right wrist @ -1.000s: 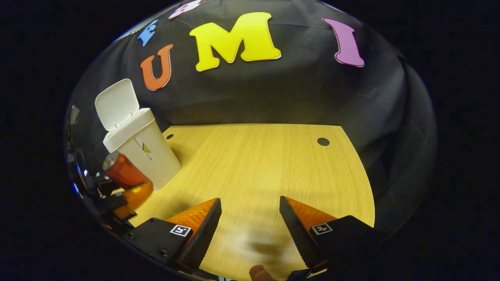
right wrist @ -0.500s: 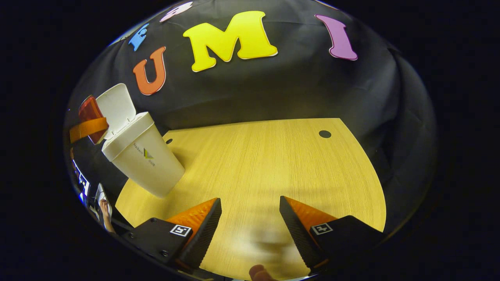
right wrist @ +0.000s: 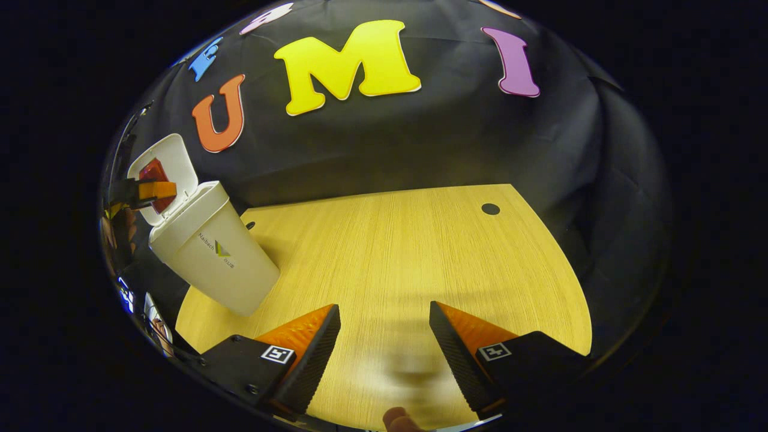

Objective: Press the lid of the desktop garbage bin to open it, pick up the crumpled paper on the desktop and throw it into the bin, then pick up the pop can on the desktop and drop it into the bin, and finally close the garbage bin lid.

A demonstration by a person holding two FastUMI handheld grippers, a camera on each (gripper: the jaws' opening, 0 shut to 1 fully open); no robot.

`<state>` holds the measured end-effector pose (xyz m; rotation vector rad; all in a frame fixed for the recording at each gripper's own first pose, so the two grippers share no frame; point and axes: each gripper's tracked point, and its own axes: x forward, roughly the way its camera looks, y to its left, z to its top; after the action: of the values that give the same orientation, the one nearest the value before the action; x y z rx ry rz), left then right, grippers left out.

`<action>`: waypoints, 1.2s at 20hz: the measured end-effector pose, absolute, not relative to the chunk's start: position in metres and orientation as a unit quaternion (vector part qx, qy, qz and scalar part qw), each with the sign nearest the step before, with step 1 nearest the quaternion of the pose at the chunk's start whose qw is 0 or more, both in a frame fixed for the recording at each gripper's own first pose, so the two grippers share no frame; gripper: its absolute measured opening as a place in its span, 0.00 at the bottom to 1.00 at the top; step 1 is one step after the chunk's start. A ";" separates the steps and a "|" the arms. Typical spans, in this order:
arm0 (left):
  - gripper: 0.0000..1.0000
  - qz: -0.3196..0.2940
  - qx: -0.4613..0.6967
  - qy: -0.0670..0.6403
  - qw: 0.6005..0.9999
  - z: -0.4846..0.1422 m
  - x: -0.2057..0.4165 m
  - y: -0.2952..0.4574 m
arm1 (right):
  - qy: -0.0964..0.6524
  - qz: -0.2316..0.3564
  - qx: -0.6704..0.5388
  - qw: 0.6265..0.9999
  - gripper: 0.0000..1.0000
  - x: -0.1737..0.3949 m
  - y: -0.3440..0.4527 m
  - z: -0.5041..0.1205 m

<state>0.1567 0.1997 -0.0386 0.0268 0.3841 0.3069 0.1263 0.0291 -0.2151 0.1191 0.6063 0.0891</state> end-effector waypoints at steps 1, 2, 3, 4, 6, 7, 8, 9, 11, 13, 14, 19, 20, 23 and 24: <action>0.85 0.152 0.007 0.194 0.969 -0.044 0.161 0.202 | 0.299 0.040 0.055 0.952 0.92 0.125 0.029 -0.214; 0.86 0.154 0.002 0.197 0.968 -0.049 0.164 0.205 | 0.300 0.039 0.051 0.952 0.92 0.123 0.030 -0.213; 0.86 0.156 -0.001 0.198 0.968 -0.050 0.167 0.207 | 0.301 0.036 0.047 0.952 0.93 0.122 0.029 -0.213; 0.87 0.157 -0.004 0.200 0.967 -0.052 0.169 0.208 | 0.302 0.035 0.042 0.952 0.93 0.121 0.029 -0.214; 0.87 0.162 -0.008 0.200 0.966 -0.054 0.170 0.209 | 0.306 0.034 0.034 0.951 0.95 0.119 0.029 -0.216; 0.88 0.166 -0.016 0.195 0.967 -0.054 0.170 0.208 | 0.308 0.032 0.033 0.950 0.93 0.119 0.029 -0.218; 0.90 0.159 -0.026 0.192 0.968 -0.055 0.171 0.204 | 0.311 0.032 0.034 0.949 0.95 0.118 0.029 -0.220; 0.92 0.159 -0.032 0.193 0.968 -0.055 0.170 0.202 | 0.314 0.030 0.037 0.948 0.93 0.119 0.030 -0.221; 0.95 0.157 -0.038 0.204 0.966 -0.059 0.165 0.198 | 0.317 0.034 0.043 0.947 0.93 0.118 0.034 -0.224; 0.96 0.156 -0.031 0.205 0.966 -0.053 0.160 0.195 | 0.319 0.040 0.034 0.946 0.93 0.118 0.035 -0.227; 0.95 0.156 -0.021 0.200 0.967 -0.045 0.157 0.193 | 0.319 0.044 0.031 0.946 0.95 0.118 0.036 -0.228; 0.95 0.160 0.021 0.145 0.976 0.026 0.144 0.182 | 0.324 0.056 0.033 0.944 0.95 0.122 0.036 -0.233; 0.95 0.163 0.022 0.132 0.978 0.047 0.141 0.183 | 0.325 0.058 0.033 0.943 0.95 0.123 0.036 -0.234; 0.95 0.188 0.030 0.110 0.975 0.092 0.140 0.200 | 0.327 0.061 0.037 0.942 0.95 0.128 0.032 -0.236; 0.95 0.196 0.031 0.104 0.975 0.108 0.140 0.206 | 0.328 0.060 0.041 0.942 0.95 0.129 0.030 -0.237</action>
<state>0.1398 0.2059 0.1082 0.0626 0.2097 0.3953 0.1294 0.0304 -0.2371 0.0844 0.6687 0.1233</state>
